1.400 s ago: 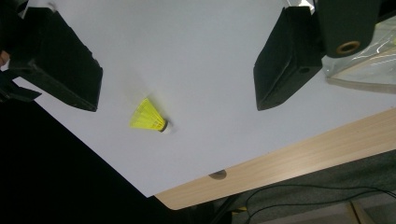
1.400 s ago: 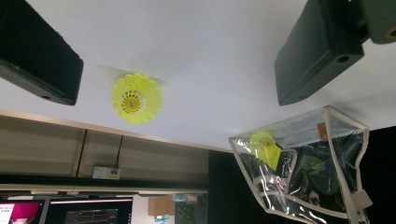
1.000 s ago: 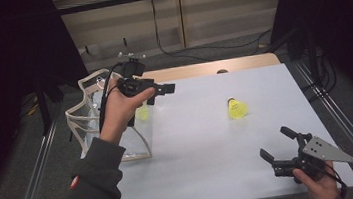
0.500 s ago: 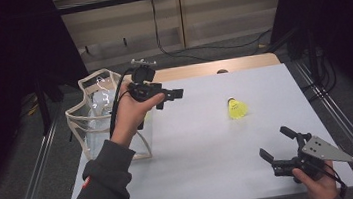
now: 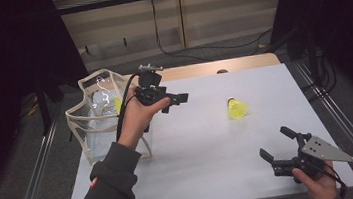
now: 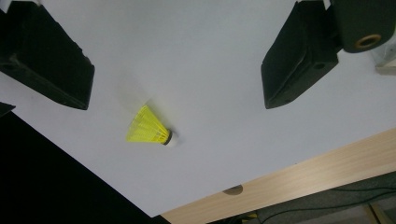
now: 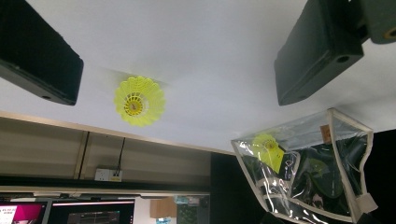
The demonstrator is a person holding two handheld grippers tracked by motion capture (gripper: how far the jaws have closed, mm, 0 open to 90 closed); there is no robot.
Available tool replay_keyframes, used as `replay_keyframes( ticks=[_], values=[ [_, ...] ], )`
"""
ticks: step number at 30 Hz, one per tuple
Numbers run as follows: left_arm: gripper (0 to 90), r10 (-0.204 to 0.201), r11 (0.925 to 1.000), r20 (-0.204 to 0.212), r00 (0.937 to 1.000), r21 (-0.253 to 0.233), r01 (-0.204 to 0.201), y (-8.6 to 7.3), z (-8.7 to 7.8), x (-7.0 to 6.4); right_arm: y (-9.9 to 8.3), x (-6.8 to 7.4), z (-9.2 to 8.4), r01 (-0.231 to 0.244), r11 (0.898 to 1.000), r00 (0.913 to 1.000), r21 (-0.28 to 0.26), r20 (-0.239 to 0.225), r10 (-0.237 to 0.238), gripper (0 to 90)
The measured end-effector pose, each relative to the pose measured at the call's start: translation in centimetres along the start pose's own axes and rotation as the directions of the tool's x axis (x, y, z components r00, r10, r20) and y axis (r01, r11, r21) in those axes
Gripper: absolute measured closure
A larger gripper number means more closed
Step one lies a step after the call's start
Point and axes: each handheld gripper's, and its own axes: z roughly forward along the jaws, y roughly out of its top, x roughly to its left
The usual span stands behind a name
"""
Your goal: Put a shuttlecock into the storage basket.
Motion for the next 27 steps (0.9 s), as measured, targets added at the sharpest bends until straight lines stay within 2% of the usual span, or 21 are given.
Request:
replay_keyframes(
  ticks=[8, 27],
  values=[
    [8.6, -0.005, 1.0, 0.007, 1.0, 0.005, 0.005, -0.7, 1.1, -0.2, 0.0, 0.0, -0.1, 0.002, 1.0, 1.0, 0.0, -0.001, -0.002, 1.3],
    [7.6, 0.019, 0.9998, 0.021, 0.9996, 0.011, -0.019, -2.2, 3.3, -0.9, 0.0, 0.0, -0.1, 0.0, 1.0, 1.0, -0.003, -0.002, 0.0, 1.3]
  ],
)
